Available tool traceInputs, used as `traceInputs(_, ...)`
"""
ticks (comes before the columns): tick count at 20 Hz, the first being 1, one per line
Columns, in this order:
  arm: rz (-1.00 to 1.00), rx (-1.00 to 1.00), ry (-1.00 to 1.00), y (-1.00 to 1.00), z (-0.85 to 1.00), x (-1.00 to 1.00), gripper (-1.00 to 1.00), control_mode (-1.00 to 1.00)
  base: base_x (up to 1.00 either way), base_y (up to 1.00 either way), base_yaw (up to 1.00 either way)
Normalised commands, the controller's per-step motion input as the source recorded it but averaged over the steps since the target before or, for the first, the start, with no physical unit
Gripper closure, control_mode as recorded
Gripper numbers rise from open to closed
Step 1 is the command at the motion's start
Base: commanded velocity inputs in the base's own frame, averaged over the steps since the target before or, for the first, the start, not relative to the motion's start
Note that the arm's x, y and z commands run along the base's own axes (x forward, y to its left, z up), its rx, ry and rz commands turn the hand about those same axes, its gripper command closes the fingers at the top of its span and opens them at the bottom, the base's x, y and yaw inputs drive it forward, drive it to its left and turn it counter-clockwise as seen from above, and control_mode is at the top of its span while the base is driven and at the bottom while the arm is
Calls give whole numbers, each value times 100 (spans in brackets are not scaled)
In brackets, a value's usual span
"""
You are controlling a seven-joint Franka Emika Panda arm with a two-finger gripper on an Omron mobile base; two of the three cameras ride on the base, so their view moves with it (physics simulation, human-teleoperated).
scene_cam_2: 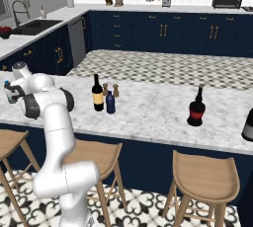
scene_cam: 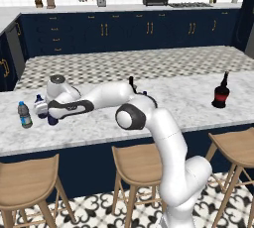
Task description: Move the plastic bottles in the middle to the plastics group, and the glass bottles in the middle to the glass group.
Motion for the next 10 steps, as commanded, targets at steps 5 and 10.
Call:
traceInputs(5,0,0,-7,0,0,-7,-100,-100,0,0,0)
traceInputs(10,0,0,-10,-6,13,-6,-100,-100,0,0,0)
